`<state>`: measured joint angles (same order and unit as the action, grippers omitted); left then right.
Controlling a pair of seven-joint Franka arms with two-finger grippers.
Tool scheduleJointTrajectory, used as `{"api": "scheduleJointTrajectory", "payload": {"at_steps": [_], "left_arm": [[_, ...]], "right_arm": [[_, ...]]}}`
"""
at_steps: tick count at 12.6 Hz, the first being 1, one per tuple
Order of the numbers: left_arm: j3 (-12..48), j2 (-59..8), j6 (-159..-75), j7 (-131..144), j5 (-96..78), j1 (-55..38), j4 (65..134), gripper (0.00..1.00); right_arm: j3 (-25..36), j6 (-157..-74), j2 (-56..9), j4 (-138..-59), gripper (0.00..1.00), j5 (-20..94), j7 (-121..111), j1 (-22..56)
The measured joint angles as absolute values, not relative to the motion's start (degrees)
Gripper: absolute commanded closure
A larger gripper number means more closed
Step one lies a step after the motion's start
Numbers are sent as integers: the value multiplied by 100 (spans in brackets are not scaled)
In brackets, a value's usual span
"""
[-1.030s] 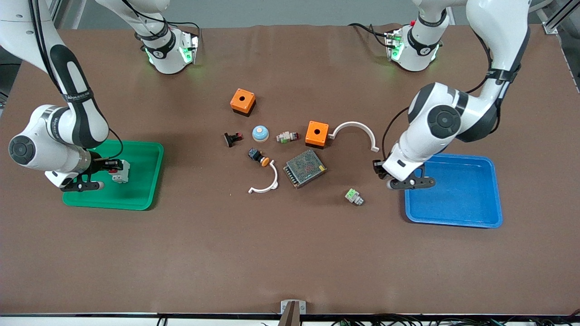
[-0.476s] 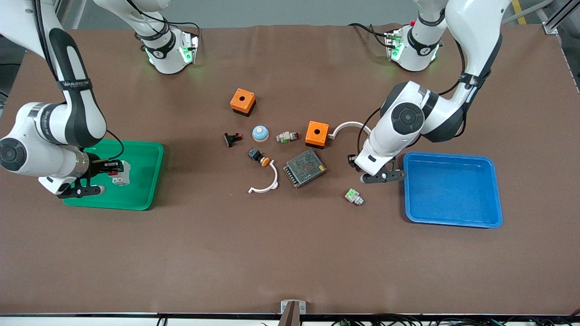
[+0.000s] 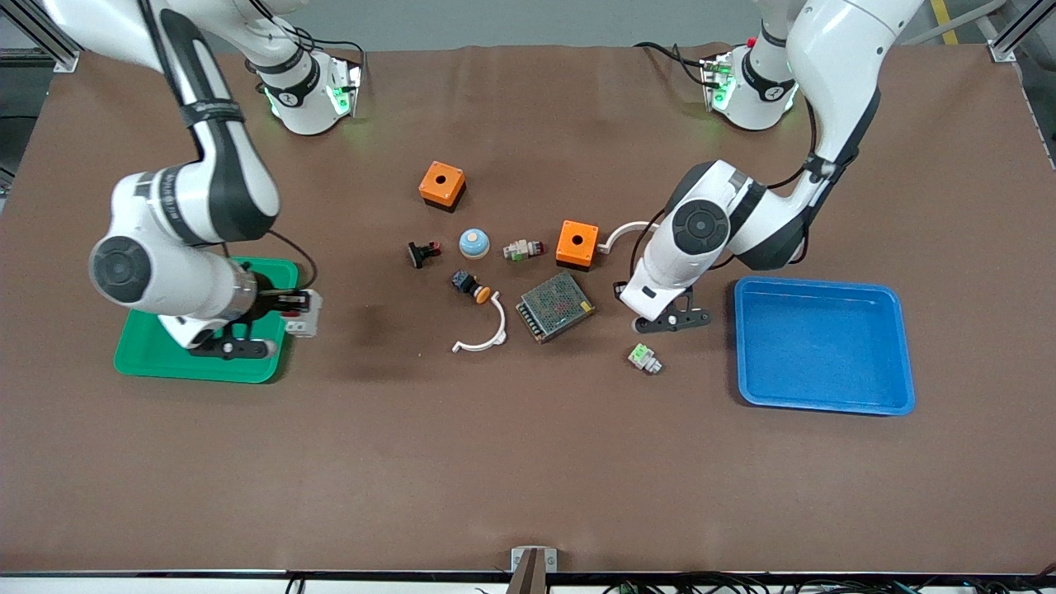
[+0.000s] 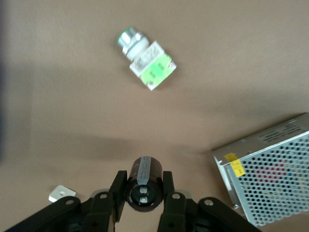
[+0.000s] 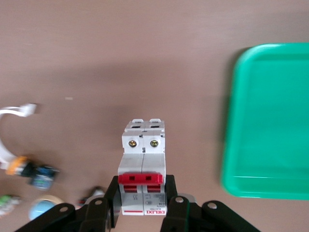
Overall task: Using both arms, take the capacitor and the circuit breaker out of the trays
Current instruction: 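Carry the capacitor and breaker toward the middle of the table with both grippers, then set the capacitor and breaker down among the parts and open both grippers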
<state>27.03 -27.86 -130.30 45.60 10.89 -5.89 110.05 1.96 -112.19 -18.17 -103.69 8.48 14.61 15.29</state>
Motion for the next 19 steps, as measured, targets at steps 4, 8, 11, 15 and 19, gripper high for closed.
{"api": "scheduleJointTrajectory", "payload": {"at_steps": [4, 8, 11, 15, 19], "left_arm": [[2669, -2904, -13314, 4902, 1093, -585, 11341, 100], [2593, -3163, -13964, 5287, 1370, -585, 11403, 70], [2539, -3266, -14010, 5482, 1645, -582, 11280, 0], [2508, -3251, -13532, 5500, 1923, -537, 10618, 0], [2507, -3083, -11975, 5407, 1949, -469, 9103, 0]], "right_arm": [[194, -11802, -2146, -10367, 93, 885, 2686, 2457], [199, -12358, -2532, -10363, 93, 890, 3153, 2884], [200, -12669, -2840, -10281, 93, 891, 3290, 3104], [211, -12687, -3216, -9941, 92, 891, 3302, 3129], [210, -12684, -3343, -9864, 88, 891, 3302, 3155]]}}
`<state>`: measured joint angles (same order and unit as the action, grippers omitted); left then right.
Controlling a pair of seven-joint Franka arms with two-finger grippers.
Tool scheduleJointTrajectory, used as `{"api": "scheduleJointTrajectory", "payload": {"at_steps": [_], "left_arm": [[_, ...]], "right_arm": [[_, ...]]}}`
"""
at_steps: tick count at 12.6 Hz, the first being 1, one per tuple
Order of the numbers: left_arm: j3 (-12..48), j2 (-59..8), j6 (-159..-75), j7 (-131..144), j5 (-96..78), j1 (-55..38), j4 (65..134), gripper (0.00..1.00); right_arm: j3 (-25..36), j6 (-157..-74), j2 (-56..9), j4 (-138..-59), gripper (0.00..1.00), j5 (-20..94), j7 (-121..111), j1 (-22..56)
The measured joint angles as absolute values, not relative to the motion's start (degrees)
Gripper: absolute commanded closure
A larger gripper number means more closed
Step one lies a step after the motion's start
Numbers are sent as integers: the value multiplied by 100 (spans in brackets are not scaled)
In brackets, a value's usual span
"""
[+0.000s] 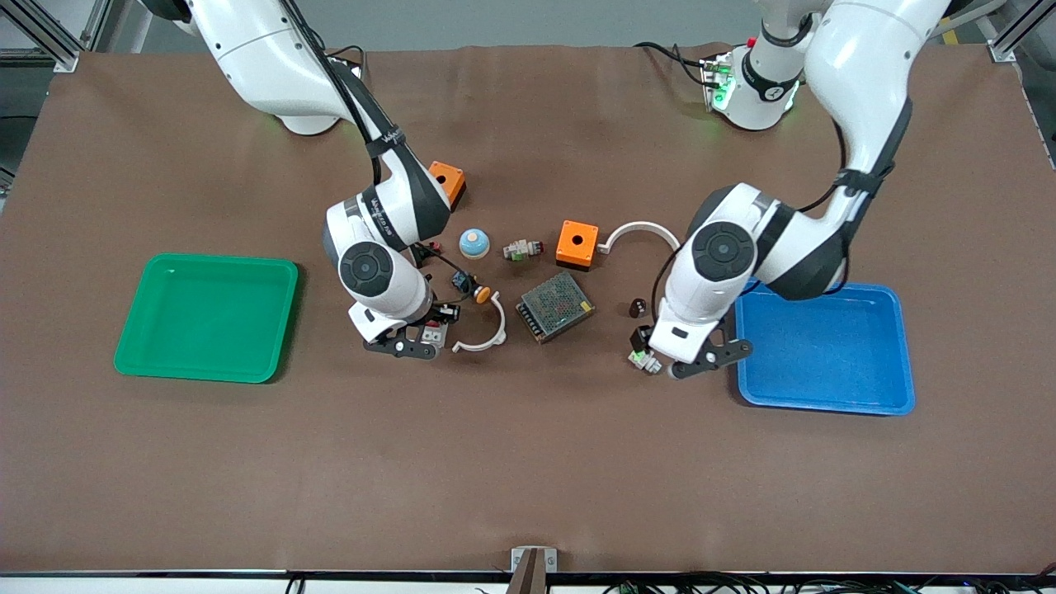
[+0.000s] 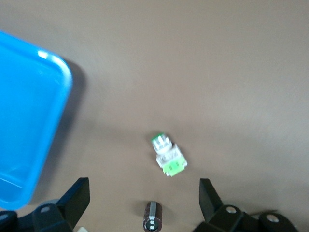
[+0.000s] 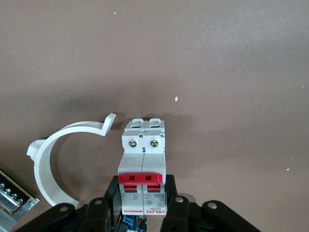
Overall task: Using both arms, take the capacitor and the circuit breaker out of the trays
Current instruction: 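Set the capacitor and breaker down among the parts and open both grippers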
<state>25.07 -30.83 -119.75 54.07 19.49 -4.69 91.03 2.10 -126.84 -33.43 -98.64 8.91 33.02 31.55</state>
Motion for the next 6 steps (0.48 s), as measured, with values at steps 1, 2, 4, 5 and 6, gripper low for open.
{"api": "scheduleJointTrajectory", "payload": {"at_steps": [1, 2, 4, 5, 6], "left_arm": [[2503, -3046, -11740, 5290, 1957, -398, 8821, 0], [2502, -2993, -11590, 5114, 1960, -280, 8614, 0], [2510, -2820, -11428, 4623, 1961, 60, 8425, 0], [2516, -2704, -11300, 4319, 1960, 243, 8394, 0], [2522, -2582, -11151, 4042, 1960, 391, 8367, 0]], "right_arm": [[209, -12684, -3361, -9864, 87, 891, 3302, 3186], [209, -12682, -3372, -9864, 83, 891, 3303, 3214], [209, -12670, -3375, -9863, 78, 891, 3303, 3241], [209, -12664, -3375, -9863, 69, 891, 3303, 3247], [209, -12655, -3375, -9863, 42, 891, 3303, 3249]]}}
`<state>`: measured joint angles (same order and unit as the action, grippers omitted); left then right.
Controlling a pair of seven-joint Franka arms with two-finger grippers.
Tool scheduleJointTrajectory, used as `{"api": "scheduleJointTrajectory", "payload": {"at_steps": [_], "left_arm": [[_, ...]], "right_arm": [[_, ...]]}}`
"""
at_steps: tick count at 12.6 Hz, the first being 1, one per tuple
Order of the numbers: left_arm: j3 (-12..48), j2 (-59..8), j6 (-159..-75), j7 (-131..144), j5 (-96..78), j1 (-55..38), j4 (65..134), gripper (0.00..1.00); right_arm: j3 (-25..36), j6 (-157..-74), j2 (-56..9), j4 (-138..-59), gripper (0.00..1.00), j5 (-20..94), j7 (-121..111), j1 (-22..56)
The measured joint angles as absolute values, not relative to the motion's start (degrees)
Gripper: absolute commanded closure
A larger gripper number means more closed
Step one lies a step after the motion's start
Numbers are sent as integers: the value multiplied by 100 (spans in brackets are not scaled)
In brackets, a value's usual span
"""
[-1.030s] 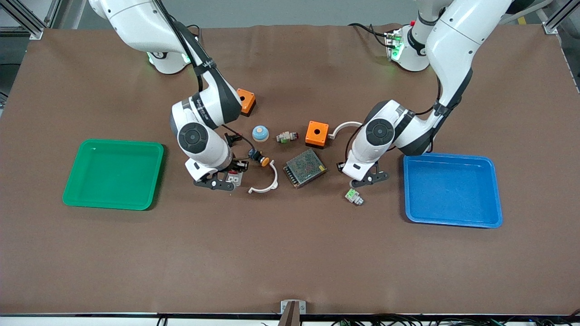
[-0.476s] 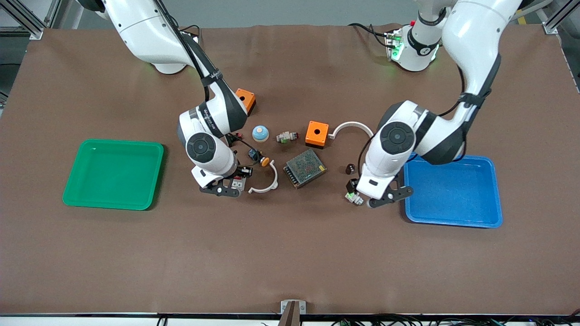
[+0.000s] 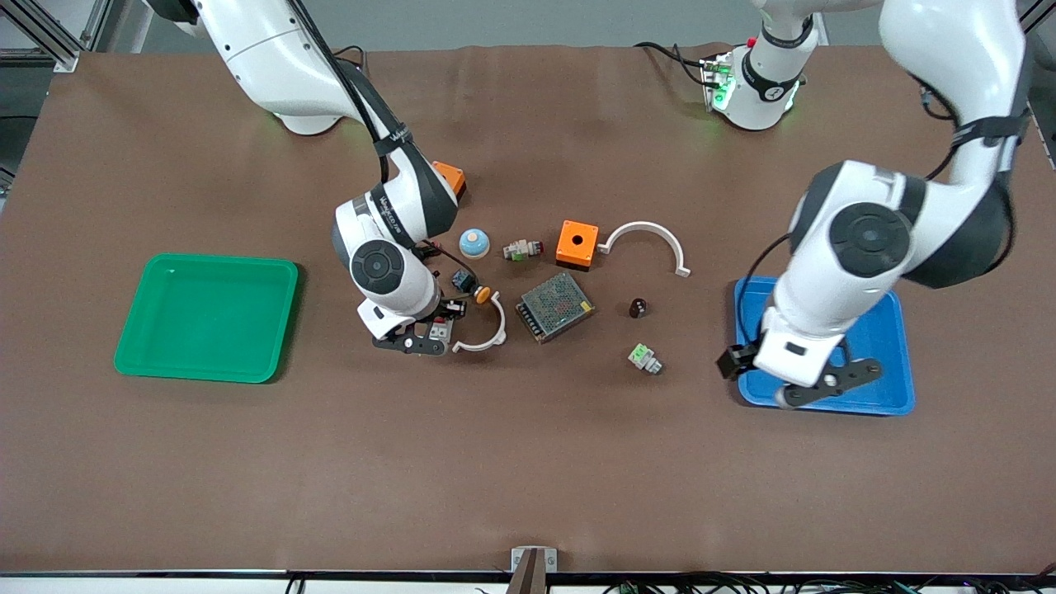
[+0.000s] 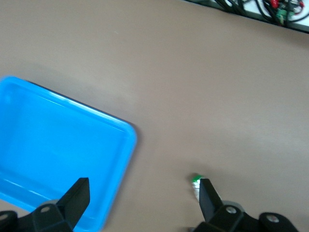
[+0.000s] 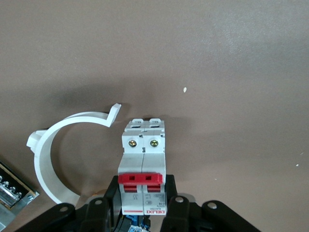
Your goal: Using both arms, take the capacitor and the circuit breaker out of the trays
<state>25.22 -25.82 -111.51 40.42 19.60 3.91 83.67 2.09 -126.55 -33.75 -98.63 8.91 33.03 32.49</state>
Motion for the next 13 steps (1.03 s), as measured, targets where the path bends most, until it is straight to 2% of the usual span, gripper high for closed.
{"api": "scheduleJointTrajectory", "payload": {"at_steps": [1, 2, 3, 5, 7, 10, 13], "left_arm": [[2528, -2453, -10940, 3789, 1960, 504, 8314, 0], [2531, -2328, -10664, 3554, 1960, 572, 8233, 0], [2533, -2208, -10382, 3363, 1960, 598, 8138, 0], [2533, -2030, -9944, 3065, 1960, 605, 7975, 0], [2534, -1954, -9721, 2862, 1876, 683, 7937, 0], [2496, -1809, -9687, 2343, 1347, 984, 7889, 0], [1834, -1379, -9333, 1600, 841, 796, 7871, 0]], "right_arm": [[211, -12644, -3376, -9863, 20, 891, 3304, 3249], [214, -12640, -3376, -9861, 6, 891, 3304, 3249], [219, -12640, -3376, -9847, 0, 891, 3304, 3249], [235, -12556, -3354, -9782, 0, 891, 3303, 3248], [271, -12009, -3133, -9636, 0, 891, 3303, 3246], [330, -10765, -2152, -9522, 0, 888, 3303, 3234], [366, -9693, -892, -9662, 0, 882, 3279, 3049]]}}
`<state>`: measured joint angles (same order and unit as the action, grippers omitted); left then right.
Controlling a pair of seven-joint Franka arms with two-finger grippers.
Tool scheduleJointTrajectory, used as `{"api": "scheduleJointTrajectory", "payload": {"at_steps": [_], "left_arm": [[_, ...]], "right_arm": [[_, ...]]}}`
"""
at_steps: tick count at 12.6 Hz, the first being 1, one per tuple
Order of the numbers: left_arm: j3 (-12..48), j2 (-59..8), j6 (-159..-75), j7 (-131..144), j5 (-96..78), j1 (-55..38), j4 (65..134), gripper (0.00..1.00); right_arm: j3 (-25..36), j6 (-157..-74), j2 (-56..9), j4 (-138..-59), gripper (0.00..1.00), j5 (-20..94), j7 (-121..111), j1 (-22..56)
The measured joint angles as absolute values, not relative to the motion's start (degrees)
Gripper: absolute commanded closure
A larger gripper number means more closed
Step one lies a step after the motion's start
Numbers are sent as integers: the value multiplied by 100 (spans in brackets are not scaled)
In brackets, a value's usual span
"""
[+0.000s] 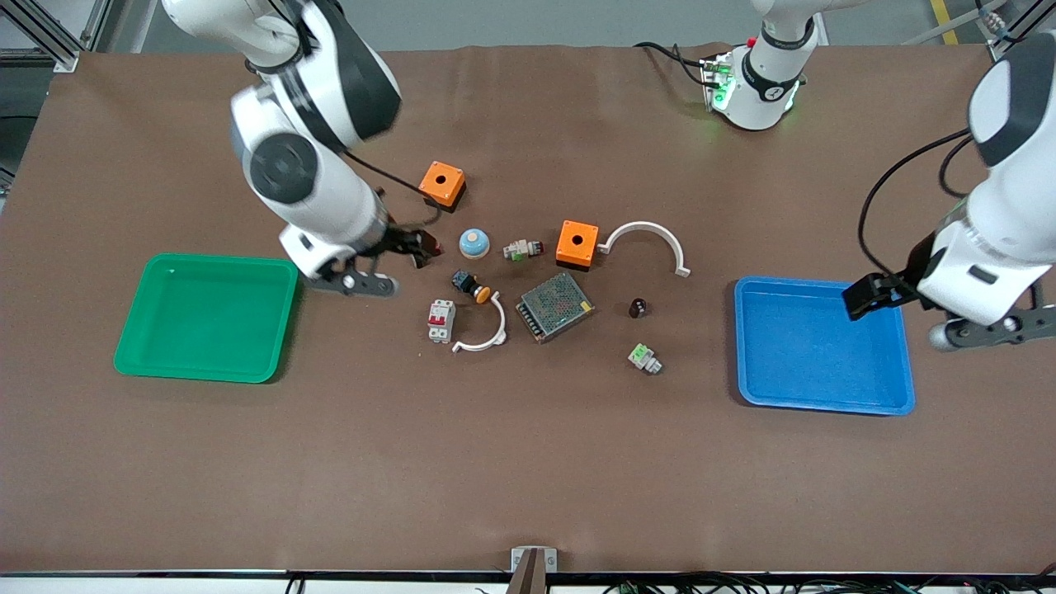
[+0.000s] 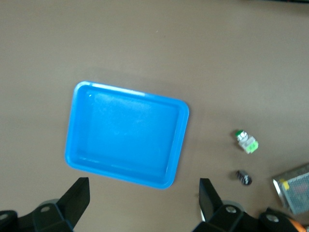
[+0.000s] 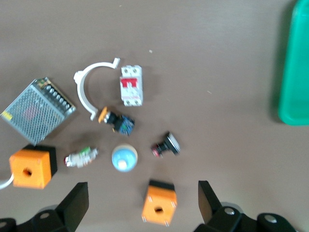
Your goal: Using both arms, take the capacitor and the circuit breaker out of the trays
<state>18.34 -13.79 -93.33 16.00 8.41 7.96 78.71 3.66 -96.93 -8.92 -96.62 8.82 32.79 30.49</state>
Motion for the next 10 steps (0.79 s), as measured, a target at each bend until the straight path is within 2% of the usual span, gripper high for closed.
{"api": "scheduleJointTrajectory", "payload": {"at_steps": [2, 4, 10], "left_arm": [[1154, -1068, -9025, 1209, 643, 356, 7903, 0], [800, -805, -8928, 830, 503, 232, 8060, 0], [649, -278, -8883, 669, 374, 245, 8670, 0]], "right_arm": [[372, -9135, -197, -9839, 0, 878, 3026, 2764], [382, -8865, 277, -10050, 0, 874, 2484, 2344], [419, -8848, 1021, -10503, 0, 496, 919, 1189]]}}
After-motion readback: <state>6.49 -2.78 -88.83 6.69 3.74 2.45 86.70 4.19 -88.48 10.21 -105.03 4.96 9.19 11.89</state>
